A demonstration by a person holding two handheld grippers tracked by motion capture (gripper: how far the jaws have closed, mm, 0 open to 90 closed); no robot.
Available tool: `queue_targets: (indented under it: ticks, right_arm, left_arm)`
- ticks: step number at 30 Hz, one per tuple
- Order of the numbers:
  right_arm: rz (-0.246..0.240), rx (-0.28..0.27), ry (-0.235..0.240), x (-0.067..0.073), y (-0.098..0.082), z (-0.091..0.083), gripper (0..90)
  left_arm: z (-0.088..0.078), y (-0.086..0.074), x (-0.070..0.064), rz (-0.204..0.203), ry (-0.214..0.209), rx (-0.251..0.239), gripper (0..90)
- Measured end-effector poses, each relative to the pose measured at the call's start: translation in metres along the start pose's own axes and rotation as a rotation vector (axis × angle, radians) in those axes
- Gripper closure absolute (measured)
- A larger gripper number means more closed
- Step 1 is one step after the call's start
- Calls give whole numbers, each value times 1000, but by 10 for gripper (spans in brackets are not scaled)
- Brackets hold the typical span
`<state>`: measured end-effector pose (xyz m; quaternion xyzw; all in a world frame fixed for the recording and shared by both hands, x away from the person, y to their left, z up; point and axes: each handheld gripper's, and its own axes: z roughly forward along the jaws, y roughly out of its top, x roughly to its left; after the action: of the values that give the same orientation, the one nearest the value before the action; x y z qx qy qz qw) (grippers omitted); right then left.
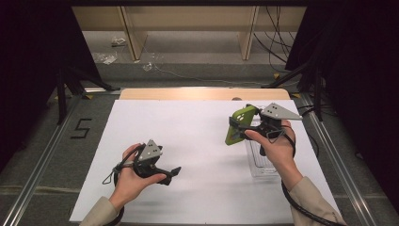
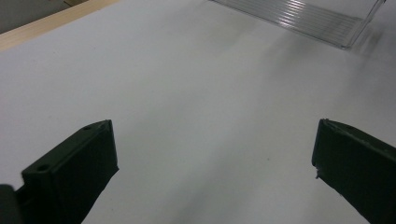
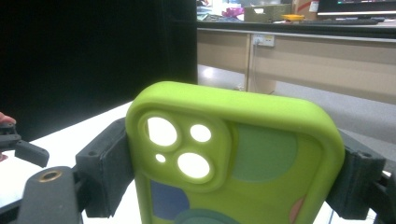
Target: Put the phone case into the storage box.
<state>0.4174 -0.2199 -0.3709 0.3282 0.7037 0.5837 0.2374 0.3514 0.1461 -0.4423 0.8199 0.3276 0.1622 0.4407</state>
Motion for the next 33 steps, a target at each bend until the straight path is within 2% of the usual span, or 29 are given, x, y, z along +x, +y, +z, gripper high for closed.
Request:
queue_targets:
  ticks: [33]
  right_arm:
    - [20, -22, -84, -26, 6, -14, 175]
  left_arm:
    - [-5, -5, 6, -14, 22, 0, 0]
